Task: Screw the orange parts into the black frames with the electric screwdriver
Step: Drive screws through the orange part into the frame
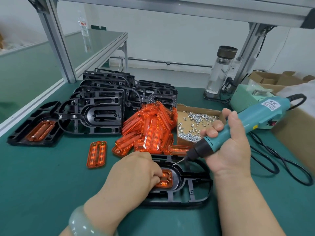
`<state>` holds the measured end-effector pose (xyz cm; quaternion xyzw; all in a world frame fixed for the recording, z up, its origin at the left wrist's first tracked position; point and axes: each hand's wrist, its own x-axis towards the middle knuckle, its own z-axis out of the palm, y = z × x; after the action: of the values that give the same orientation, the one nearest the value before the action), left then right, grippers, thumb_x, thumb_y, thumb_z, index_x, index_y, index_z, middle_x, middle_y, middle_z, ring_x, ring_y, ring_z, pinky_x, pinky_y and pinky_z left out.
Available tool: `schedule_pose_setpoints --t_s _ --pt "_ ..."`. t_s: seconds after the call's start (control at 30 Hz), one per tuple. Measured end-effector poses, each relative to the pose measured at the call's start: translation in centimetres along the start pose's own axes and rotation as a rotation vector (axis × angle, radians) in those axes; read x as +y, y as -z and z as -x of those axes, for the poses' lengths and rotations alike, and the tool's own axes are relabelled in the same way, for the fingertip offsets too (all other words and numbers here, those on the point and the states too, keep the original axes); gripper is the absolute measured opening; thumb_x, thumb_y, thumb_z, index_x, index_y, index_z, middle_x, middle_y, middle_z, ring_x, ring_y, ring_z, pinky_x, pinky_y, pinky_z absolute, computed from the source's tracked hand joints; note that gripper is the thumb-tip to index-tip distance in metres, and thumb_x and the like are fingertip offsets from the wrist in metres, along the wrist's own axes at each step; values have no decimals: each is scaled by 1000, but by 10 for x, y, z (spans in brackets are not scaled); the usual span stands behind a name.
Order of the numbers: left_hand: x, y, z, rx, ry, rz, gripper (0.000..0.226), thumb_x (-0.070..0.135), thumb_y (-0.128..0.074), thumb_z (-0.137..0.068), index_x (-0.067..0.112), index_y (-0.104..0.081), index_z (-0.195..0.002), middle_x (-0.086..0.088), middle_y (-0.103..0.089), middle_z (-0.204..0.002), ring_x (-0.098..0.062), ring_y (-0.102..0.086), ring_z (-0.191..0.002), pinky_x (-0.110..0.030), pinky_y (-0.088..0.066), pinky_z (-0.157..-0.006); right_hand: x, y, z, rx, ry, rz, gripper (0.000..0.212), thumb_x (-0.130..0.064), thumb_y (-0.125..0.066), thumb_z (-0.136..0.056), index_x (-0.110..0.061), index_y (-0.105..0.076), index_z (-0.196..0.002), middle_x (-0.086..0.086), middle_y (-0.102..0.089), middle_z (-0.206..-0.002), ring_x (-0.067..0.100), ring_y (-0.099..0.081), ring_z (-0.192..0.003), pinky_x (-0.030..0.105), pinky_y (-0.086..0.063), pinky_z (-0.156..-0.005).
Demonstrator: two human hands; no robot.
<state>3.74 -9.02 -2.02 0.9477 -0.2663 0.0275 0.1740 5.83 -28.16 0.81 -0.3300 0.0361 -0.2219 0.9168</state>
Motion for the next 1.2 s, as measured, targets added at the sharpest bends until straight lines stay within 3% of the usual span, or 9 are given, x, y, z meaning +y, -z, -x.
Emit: schedule_pose_setpoints --t_s 0.23,0.63,1.2 --pt "-1 0 1 6 20 102 21 37 -56 -90 39 -69 -107 14 -54 -98 -7 -46 -101 -23 -39 -88 -1 -4 4 -112 11 151 23 -26 -65 -85 -15 -50 -98 -4 -47 -55 10 -43 -42 23 -46 -54" --pt "-2 -3 3 37 15 151 19 32 -62 -88 34 -72 -103 13 -49 -88 -5 -42 -91 -17 -34 -79 7 -11 9 -229 23 267 19 -25 -57 -84 -13 -52 -98 -4 -48 -53 10 -45 -42 26 -47 -52" --pt "-1 -2 2 53 16 171 18 31 -64 -86 33 -72 -102 11 -52 -91 -8 -46 -94 -23 -40 -82 6 -22 19 -426 92 424 11 -19 -58 -87 -16 -57 -97 -3 -50 -53 14 -46 -42 30 -45 -52"
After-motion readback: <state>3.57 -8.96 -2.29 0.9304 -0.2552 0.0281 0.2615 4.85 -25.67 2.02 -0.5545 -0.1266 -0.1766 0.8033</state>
